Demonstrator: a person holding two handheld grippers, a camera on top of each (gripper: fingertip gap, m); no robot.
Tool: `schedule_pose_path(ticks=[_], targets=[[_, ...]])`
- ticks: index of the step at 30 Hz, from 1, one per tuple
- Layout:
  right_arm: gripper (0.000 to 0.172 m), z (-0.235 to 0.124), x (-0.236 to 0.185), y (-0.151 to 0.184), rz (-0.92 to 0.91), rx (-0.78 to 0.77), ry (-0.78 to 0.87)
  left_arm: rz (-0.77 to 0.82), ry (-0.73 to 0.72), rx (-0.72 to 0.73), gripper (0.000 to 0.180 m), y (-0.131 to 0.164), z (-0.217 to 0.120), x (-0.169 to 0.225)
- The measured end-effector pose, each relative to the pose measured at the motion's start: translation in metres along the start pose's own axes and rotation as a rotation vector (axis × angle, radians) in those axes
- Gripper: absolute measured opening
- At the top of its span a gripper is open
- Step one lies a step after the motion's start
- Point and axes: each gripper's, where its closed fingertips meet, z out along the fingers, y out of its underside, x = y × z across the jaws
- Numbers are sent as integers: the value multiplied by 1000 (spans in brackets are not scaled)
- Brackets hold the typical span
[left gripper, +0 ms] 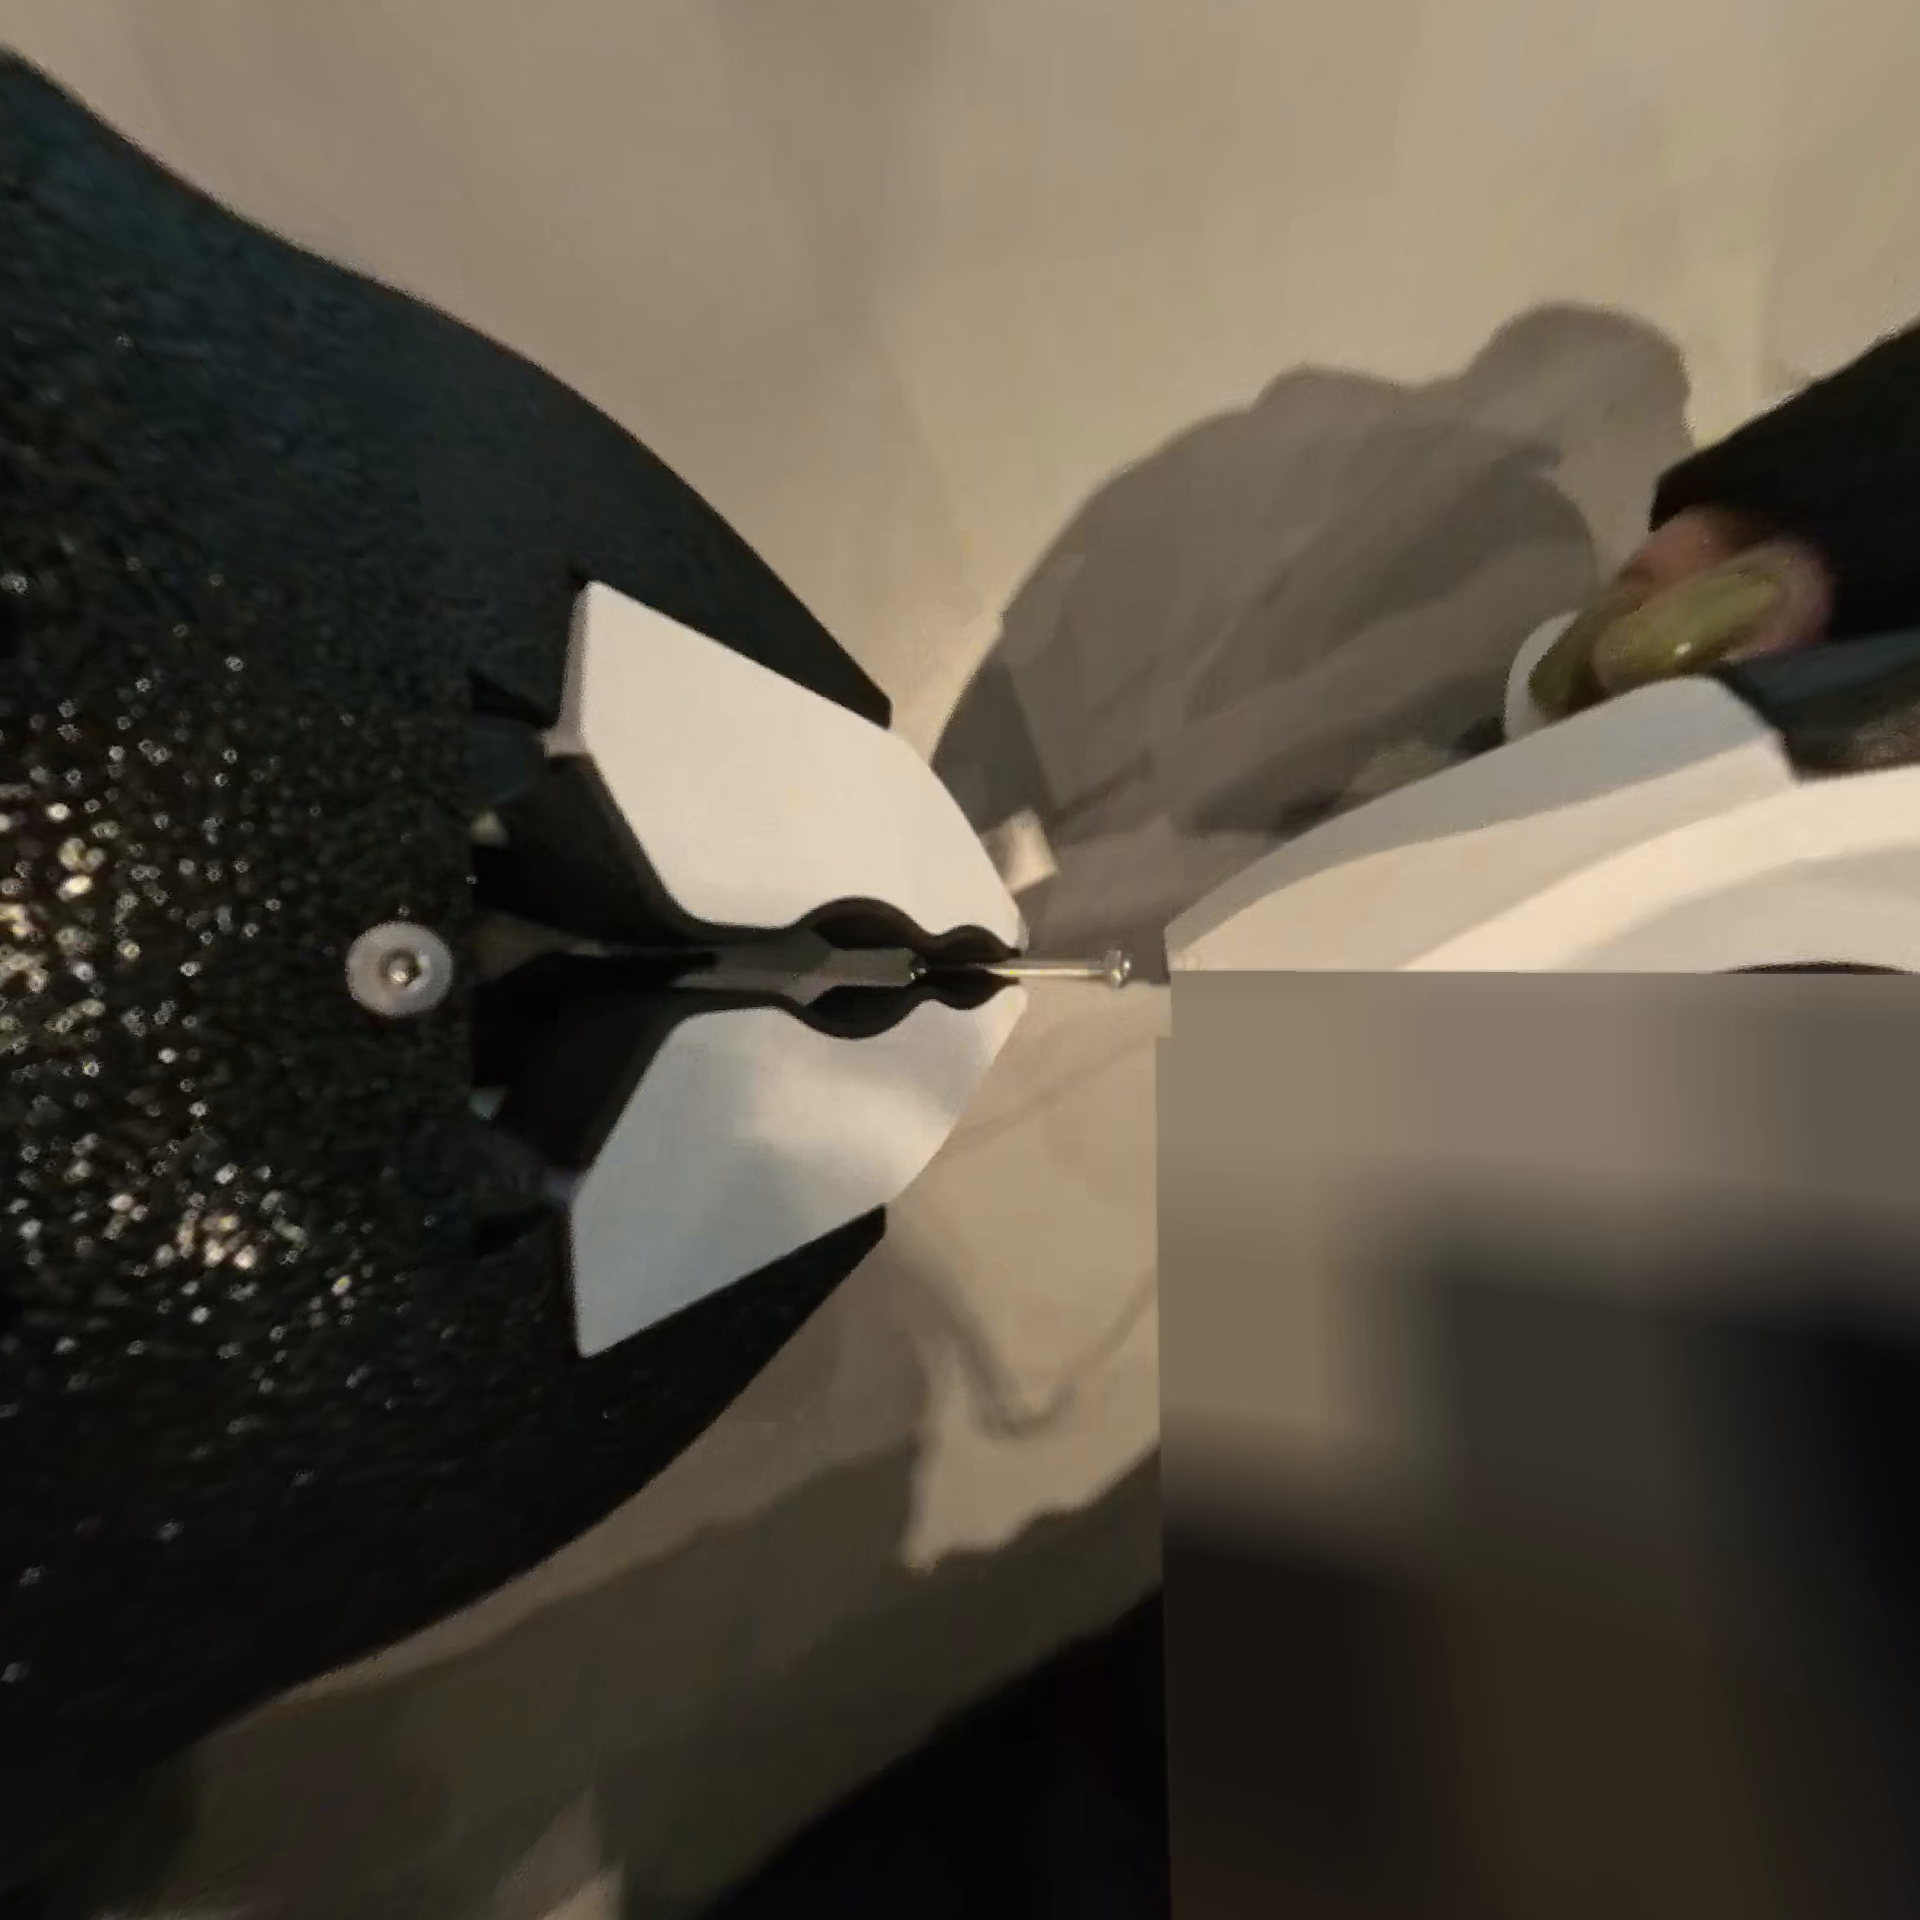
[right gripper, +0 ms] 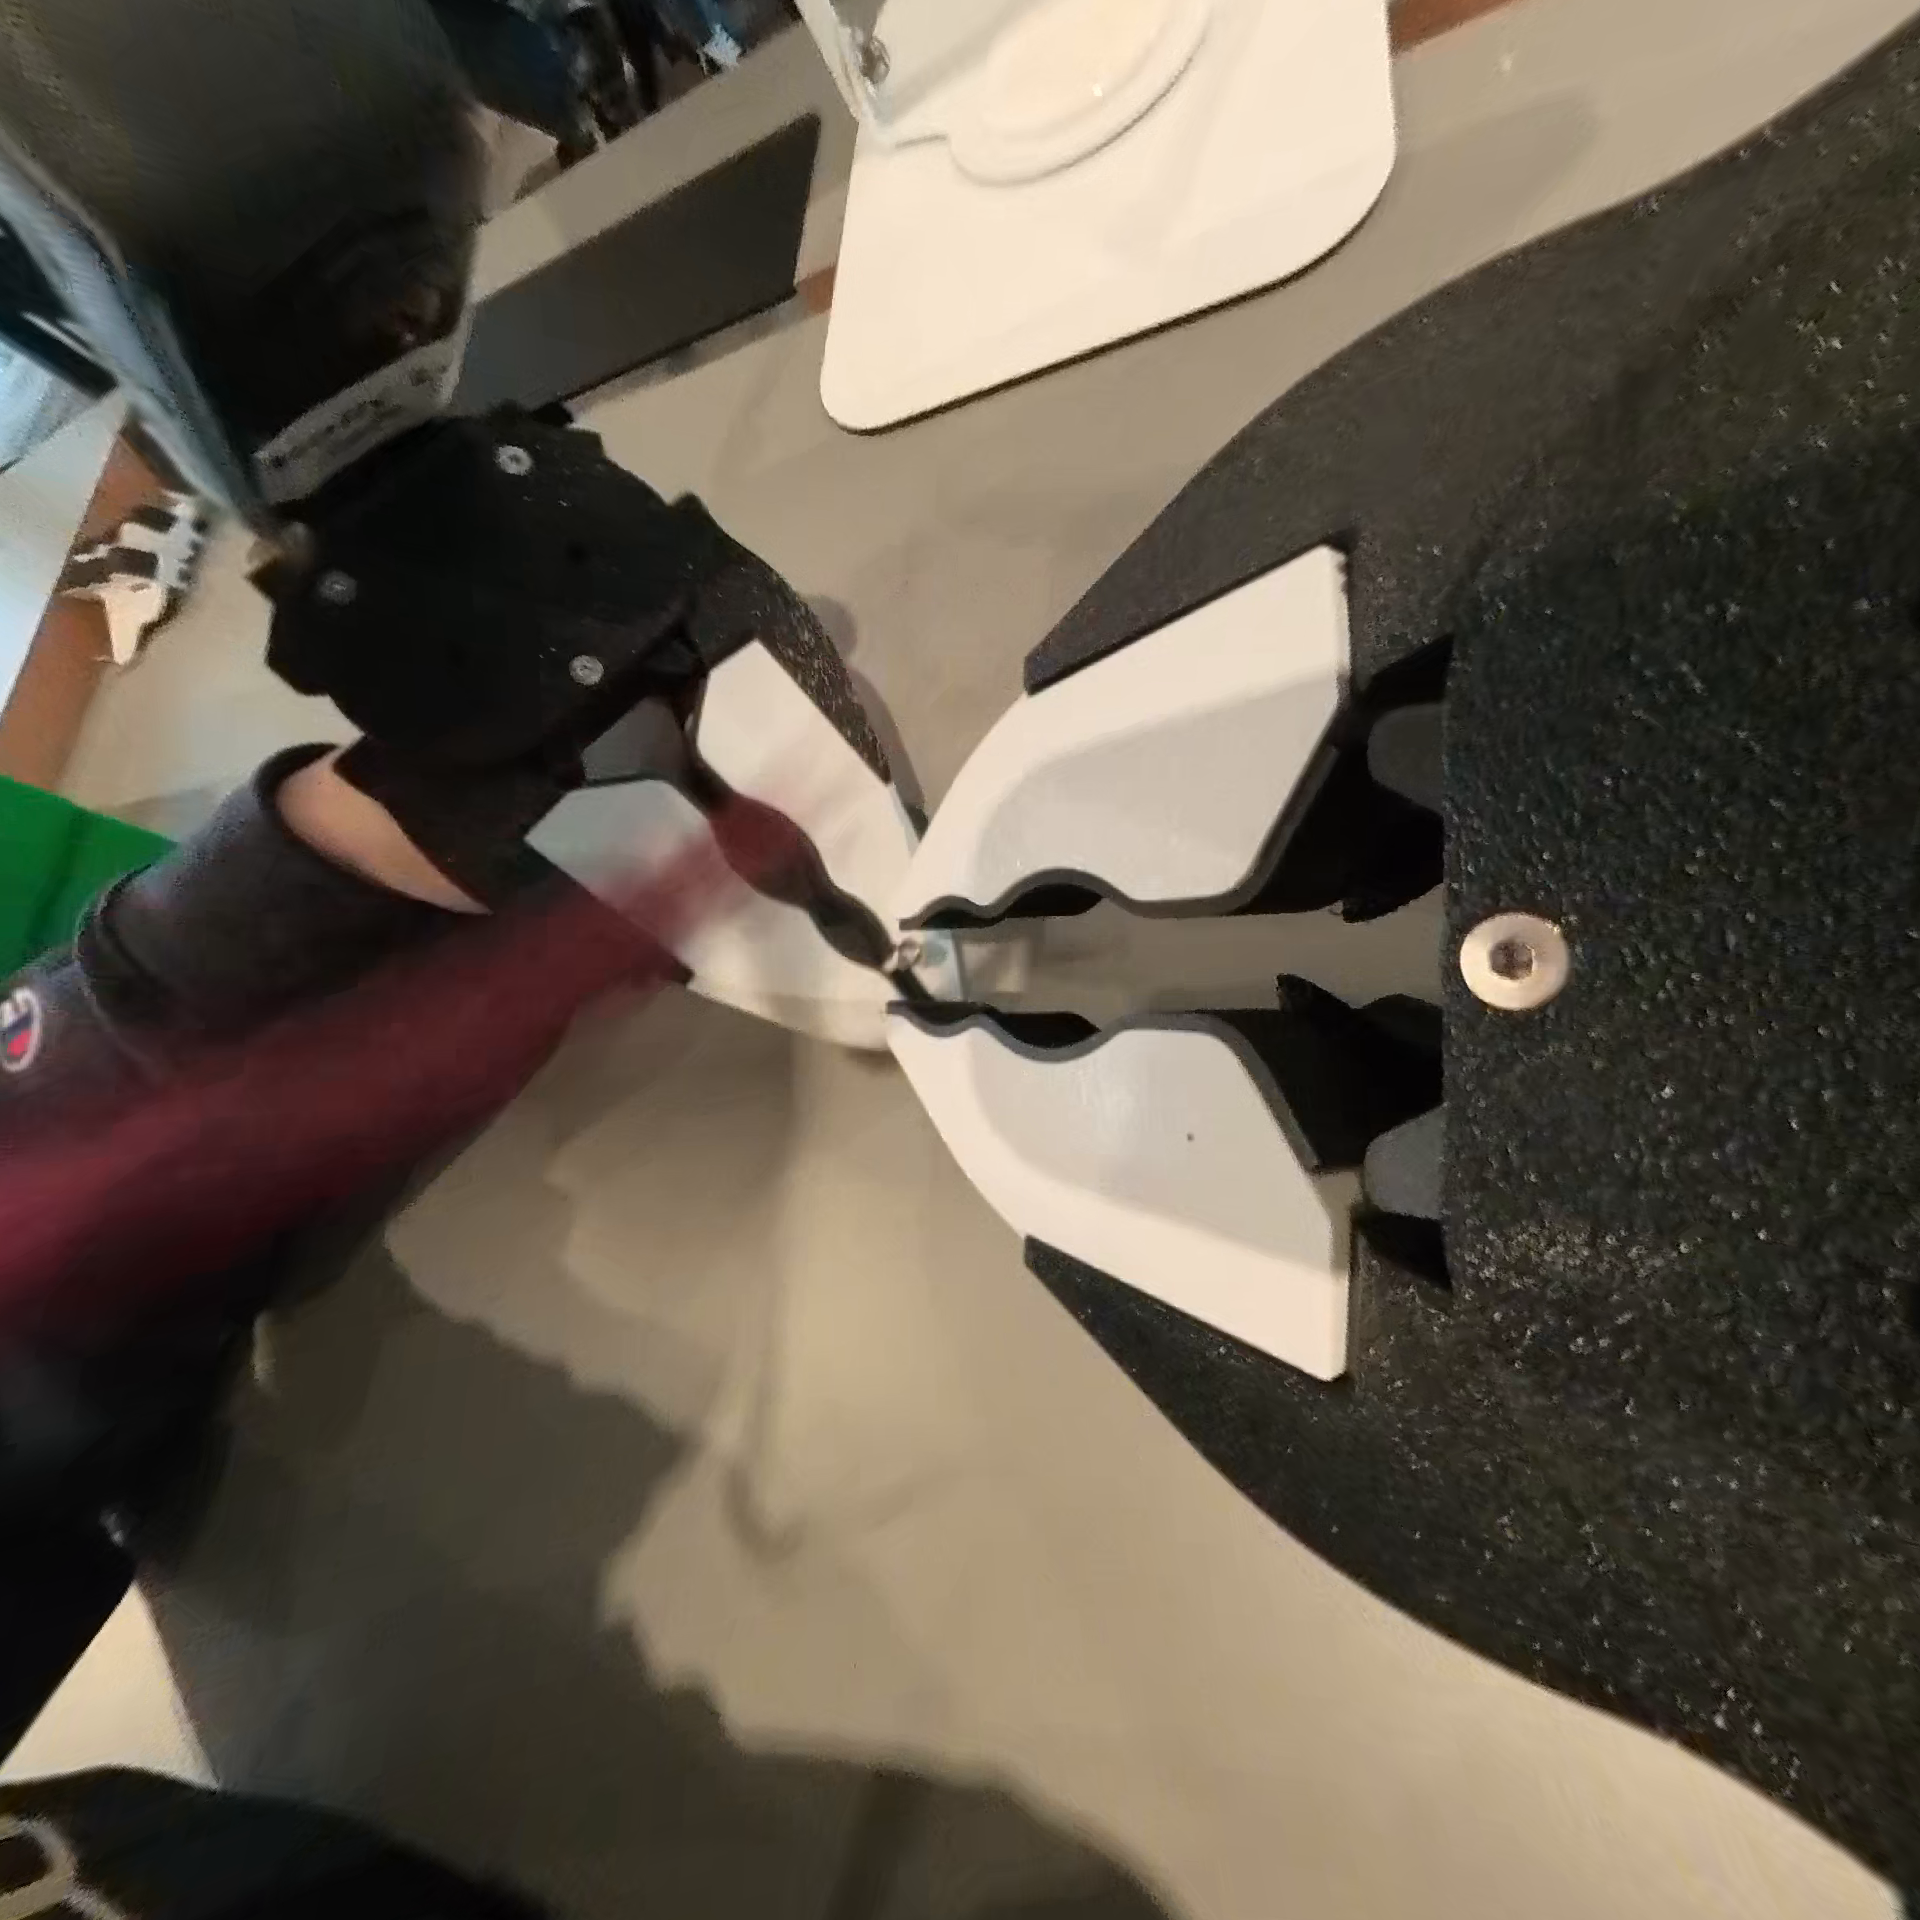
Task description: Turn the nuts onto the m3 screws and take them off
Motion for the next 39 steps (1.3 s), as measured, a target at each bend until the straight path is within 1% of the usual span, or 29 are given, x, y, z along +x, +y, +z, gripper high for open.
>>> schedule_pose_path(ticks=[1, 5, 8, 12, 16, 20, 28, 33, 36, 39], targets=[[13, -1, 0, 0, -3, 4, -8, -3, 23, -3, 1, 0, 0, 2], [14, 0, -3, -1, -20, -6, -48, -16, 89, -12, 1, 1, 0, 8], [15, 3, -8, -3, -25, -23, -95, -28, 117, -14, 1, 1, 0, 10], [15, 7, -9, -2, -26, -39, -117, -32, 136, -18, 1, 2, -1, 12], [11, 10, -10, -3, 3, -29, -136, -27, 135, -19, 1, 2, -1, 12], [5, 10, -7, -2, 18, -31, -116, -24, 131, -20, 1, 2, -1, 12], [4, 10, -7, -3, 30, -29, -97, -18, 124, -20, 1, 2, 0, 11], [11, 11, -9, -2, 18, -41, -106, -17, 124, -20, 1, 2, 0, 11], [6, 13, -8, 0, 23, -51, -102, -16, 123, -20, 1, 2, 0, 11], [6, 13, -8, 0, 64, -50, -111, -8, 113, -22, 1, 3, 0, 10]])
